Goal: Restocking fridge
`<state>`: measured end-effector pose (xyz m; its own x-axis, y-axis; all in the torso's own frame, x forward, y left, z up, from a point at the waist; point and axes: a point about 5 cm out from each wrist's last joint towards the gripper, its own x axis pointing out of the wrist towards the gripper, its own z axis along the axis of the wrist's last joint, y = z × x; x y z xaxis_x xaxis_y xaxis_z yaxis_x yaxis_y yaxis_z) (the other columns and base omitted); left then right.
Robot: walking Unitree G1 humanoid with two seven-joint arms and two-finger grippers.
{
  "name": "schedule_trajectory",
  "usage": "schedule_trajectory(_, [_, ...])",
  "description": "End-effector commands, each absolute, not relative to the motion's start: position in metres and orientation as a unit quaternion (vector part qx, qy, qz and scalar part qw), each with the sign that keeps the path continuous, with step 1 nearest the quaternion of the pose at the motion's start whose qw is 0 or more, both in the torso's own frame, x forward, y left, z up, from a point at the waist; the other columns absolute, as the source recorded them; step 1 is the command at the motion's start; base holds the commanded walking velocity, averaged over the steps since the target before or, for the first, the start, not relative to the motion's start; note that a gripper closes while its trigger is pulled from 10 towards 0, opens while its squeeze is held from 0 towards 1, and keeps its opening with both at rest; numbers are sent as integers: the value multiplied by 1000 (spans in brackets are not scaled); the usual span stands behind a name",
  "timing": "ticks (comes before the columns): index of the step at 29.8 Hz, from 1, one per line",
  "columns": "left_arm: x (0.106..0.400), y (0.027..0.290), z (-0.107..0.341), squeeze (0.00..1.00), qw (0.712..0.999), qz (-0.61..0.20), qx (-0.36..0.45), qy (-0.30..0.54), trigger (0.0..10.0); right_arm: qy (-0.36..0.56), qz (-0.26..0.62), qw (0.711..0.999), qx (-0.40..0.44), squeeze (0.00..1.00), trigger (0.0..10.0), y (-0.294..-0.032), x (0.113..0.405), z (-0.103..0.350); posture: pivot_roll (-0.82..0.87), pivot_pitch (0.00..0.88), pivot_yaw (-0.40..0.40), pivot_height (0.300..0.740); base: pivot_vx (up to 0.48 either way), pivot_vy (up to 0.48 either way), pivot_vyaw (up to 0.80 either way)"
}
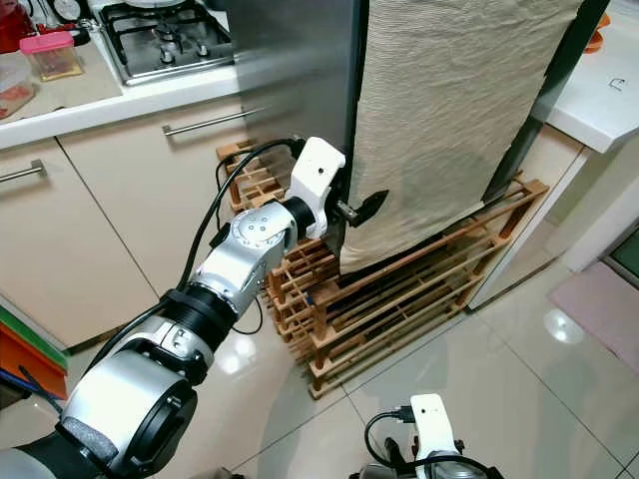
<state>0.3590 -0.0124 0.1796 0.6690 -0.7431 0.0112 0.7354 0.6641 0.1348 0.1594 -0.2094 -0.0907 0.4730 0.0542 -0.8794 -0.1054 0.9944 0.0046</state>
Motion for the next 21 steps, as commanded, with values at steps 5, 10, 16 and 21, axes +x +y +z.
schedule_trajectory(5, [335,-58,193,0,864,-503,-17,-30,10000,511,47,858,-25,0,10000,-209,161,-90,-146,41,53,740,0,0,0])
schedule_trajectory(10, [325,-65,209,0,834,-547,-53,-46,10000,512,46,858,-25,0,10000,-208,160,-91,-145,43,53,740,0,0,0])
schedule_trajectory(16, [313,-68,228,0,802,-588,-88,-63,10000,513,46,857,-26,0,10000,-208,160,-91,-139,45,53,740,0,0,0])
schedule_trajectory(21, [305,-70,241,0,784,-607,-109,-72,10000,514,45,856,-26,0,10000,-208,160,-91,-138,45,54,740,0,0,0])
